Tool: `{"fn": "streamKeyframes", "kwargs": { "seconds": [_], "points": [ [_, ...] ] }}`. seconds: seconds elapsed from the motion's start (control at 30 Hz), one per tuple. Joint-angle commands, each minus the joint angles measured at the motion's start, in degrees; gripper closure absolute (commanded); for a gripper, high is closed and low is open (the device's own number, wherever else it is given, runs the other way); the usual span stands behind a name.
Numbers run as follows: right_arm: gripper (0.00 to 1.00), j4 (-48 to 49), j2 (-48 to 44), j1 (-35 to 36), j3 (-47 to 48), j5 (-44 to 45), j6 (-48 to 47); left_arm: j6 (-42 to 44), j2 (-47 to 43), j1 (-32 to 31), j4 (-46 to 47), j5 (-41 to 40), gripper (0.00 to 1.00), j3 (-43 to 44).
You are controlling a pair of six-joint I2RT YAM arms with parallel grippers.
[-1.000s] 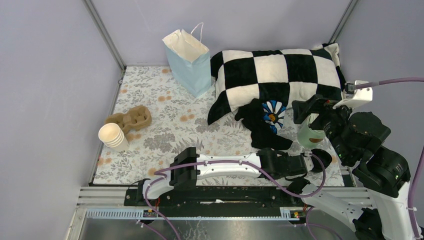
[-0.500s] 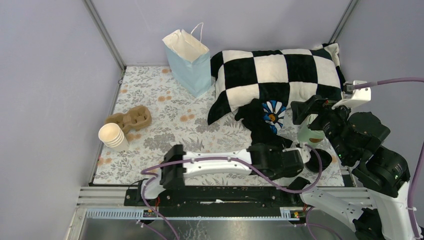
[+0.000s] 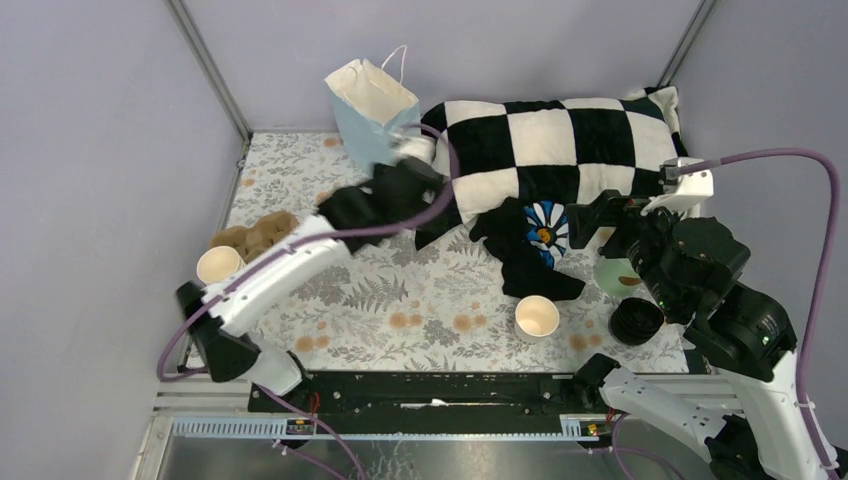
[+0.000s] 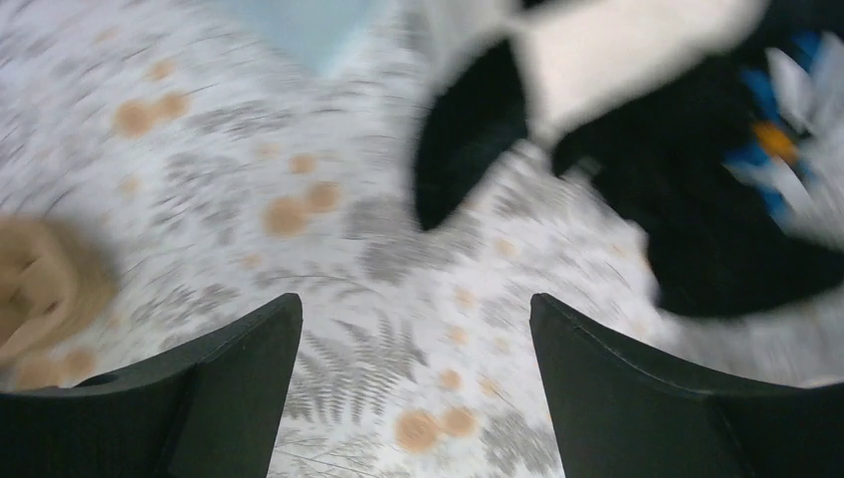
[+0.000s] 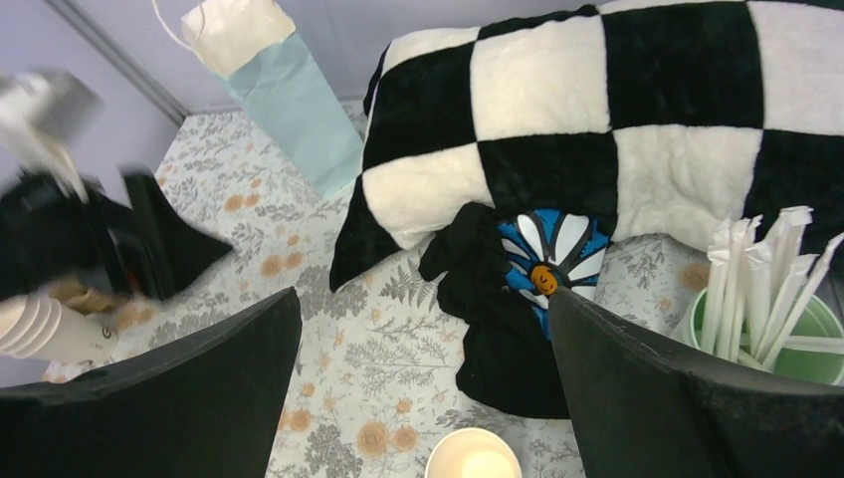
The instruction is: Pack the takeout coffee
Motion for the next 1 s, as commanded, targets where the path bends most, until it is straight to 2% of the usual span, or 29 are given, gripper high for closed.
{"fn": "streamKeyframes", "kwargs": {
  "seconds": [0.0,0.13,0.2,0.27,0.37,0.47,0.63,0.97],
  "points": [
    [0.0,1.2,0.8,0.3,-1.1,-2.7,-0.1,-7.8,-10.2,17.7,2.1,3.8,0.11,-7.4],
    [0.0,1.3,1.5,0.3,-1.4,-3.0,-0.4,-3.9,-12.1,31.7,3.2,7.5,0.07,-13.3],
    [0.0,1.2,2.4,0.3,-1.3,-3.3,-0.8,-3.5,-11.0,41.2,3.1,11.7,0.06,-15.2],
    [0.0,1.1,3.6,0.4,-0.9,-4.4,-1.5,-4.7,-7.4,49.3,1.5,16.8,0.06,-14.9],
    [0.0,1.0,5.5,0.3,-0.4,-5.7,-2.4,-7.0,0.3,56.3,-3.3,19.9,0.1,-11.8],
    [0.0,1.6,6.8,0.3,0.0,-6.6,-3.2,-7.3,5.2,60.3,-3.6,22.4,0.16,-10.4],
    [0.0,1.7,7.6,0.3,0.1,-6.7,-4.1,-5.0,11.1,65.3,-3.4,27.8,0.32,-8.3],
    [0.0,2.4,7.7,0.4,-0.8,-6.0,-4.0,-0.3,17.3,65.5,-2.6,25.8,0.48,-4.7]
  ]
}}
